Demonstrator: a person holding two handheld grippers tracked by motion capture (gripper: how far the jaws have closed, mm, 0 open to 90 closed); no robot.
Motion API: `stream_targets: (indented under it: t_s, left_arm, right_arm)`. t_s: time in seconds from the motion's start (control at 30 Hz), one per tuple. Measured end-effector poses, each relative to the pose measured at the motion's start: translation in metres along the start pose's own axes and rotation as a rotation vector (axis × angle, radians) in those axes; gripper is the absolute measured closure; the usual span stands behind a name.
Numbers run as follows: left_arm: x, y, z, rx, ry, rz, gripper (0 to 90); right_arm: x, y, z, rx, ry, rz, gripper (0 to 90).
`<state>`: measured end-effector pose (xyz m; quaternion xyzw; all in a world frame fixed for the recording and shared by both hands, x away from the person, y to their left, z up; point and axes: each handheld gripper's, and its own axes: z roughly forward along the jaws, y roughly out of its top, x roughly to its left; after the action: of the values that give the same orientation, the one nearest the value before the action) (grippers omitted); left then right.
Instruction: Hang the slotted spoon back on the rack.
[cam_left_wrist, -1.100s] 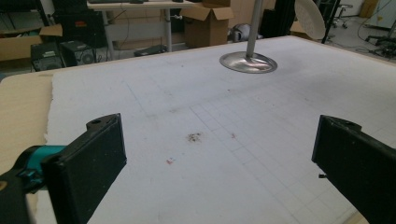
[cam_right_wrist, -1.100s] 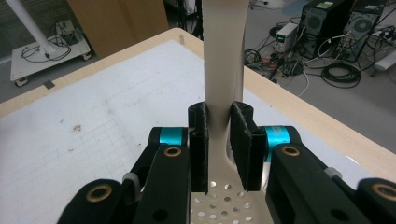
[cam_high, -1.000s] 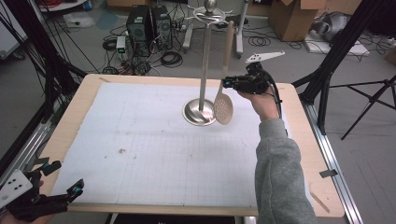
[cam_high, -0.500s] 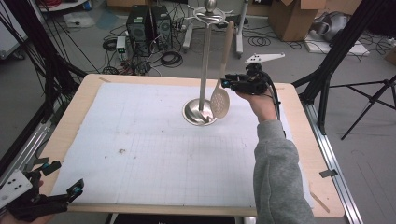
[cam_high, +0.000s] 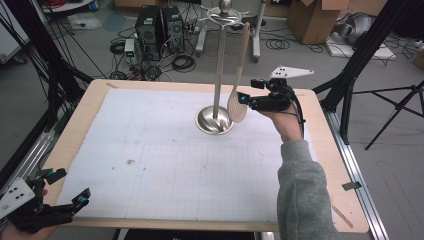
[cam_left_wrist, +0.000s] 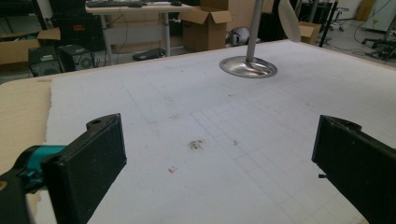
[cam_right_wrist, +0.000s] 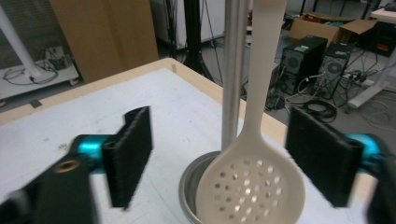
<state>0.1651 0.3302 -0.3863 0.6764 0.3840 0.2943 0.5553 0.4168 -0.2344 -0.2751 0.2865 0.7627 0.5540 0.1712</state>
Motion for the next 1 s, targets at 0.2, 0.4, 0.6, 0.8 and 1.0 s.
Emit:
stream_targets:
  t_s: [0.2,0.4,0.6,0.8,1.0]
  left_arm:
    - [0.001,0.000,0.004,-0.005,-0.016,0.002,3.1]
    - [0.007,-0.001,-0.001,-0.002,0.009,-0.008,3.1]
    - [0.011,0.001,-0.007,-0.027,0.031,-0.017,3.1]
    - [0.015,0.003,-0.005,-0.034,0.029,-0.021,3.1]
    - [0.016,0.006,0.002,-0.049,0.014,-0.019,3.1]
  right_arm:
    - [0.007,-0.003,0.000,-0.004,0.015,0.012,14.5]
    - [0.017,-0.006,0.001,-0.014,0.039,-0.017,14.5]
    - [0.024,-0.013,0.000,-0.036,0.057,-0.012,14.5]
    - [0.028,-0.021,-0.004,-0.053,0.065,-0.012,14.5]
    - [0.034,-0.030,-0.010,-0.052,0.062,-0.015,14.5]
